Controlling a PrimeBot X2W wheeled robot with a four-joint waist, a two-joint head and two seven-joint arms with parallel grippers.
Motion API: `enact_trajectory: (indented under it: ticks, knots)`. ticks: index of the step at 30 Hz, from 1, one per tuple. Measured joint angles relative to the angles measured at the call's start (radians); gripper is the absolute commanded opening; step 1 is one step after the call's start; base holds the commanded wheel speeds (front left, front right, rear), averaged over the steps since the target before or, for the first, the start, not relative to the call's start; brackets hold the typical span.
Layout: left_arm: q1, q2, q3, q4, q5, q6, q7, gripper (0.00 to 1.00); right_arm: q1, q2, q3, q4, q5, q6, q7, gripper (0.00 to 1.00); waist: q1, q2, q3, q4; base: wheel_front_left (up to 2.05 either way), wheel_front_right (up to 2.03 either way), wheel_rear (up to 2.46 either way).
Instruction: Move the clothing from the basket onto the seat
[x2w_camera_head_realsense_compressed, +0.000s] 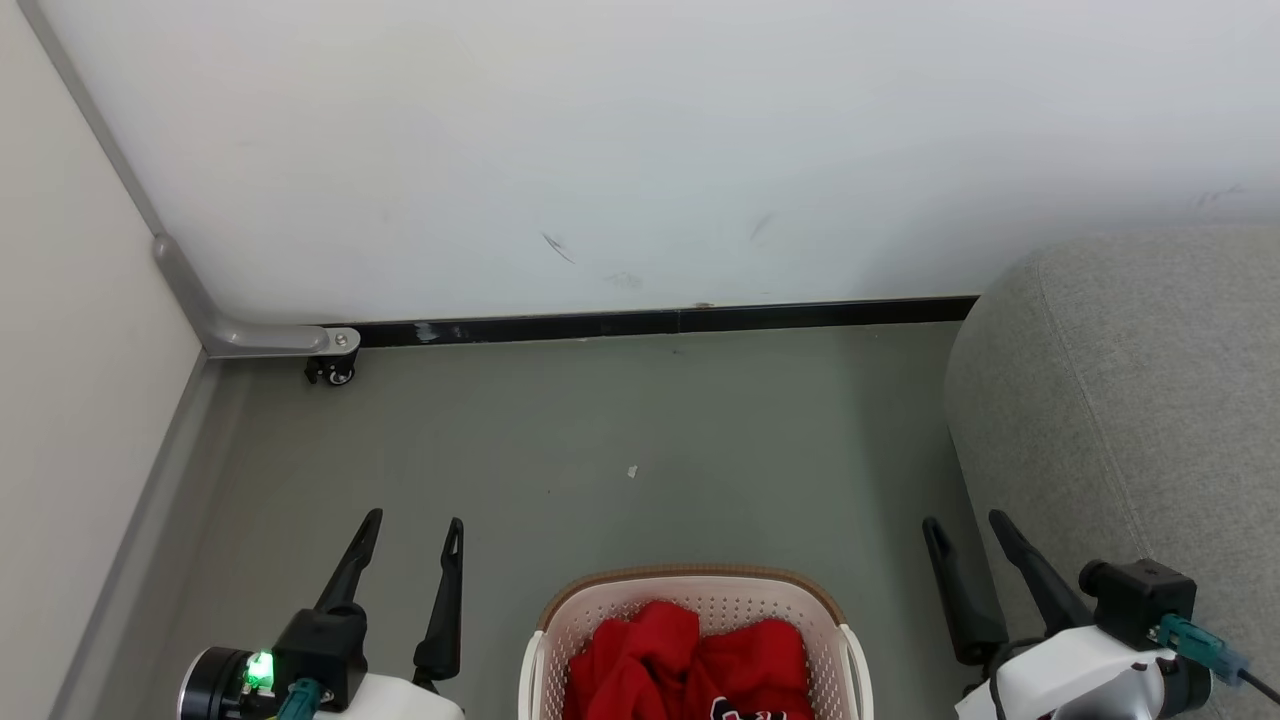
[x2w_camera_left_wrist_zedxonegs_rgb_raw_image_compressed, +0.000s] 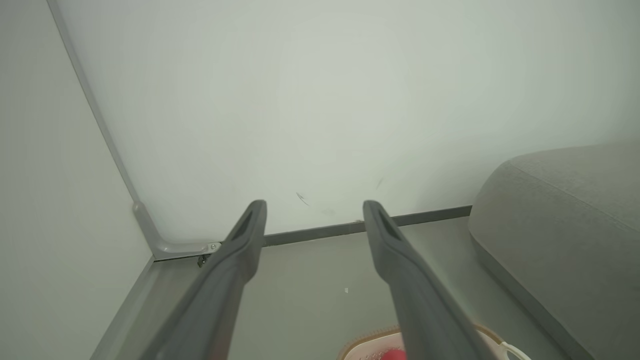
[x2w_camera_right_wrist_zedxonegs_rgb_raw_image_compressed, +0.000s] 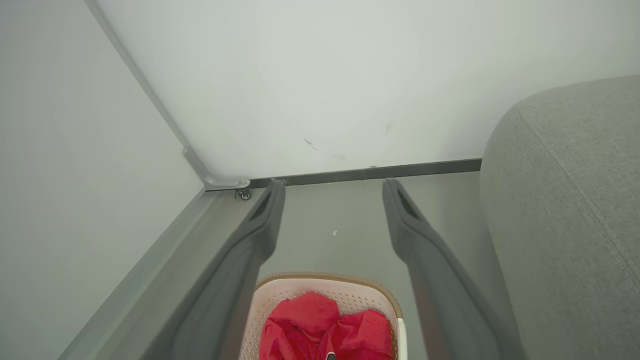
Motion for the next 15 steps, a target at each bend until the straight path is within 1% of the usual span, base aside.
enact_trajectory:
  ticks: [9, 10, 15]
  knots:
    - [0.005, 0.001, -0.008, 0.007, 0.127, 0.047, -0.035, 1.00, 0.018, -0.002, 0.010, -0.020, -0.124, 0.000, -0.028, 1.00, -0.0001, 0.0000, -0.001, 0.001, 0.00, 0.00, 0.00]
    - [0.005, 0.001, -0.008, 0.008, 0.137, 0.047, -0.035, 1.00, 0.019, -0.002, 0.010, -0.020, -0.130, 0.000, -0.028, 1.00, -0.0001, 0.0000, -0.001, 0.001, 0.00, 0.00, 0.00]
    - [0.005, 0.001, -0.002, 0.013, 0.137, 0.056, -0.038, 1.00, 0.019, -0.003, 0.000, -0.021, -0.130, 0.000, -0.029, 1.00, -0.0001, 0.0000, -0.002, 0.000, 0.00, 0.00, 0.00]
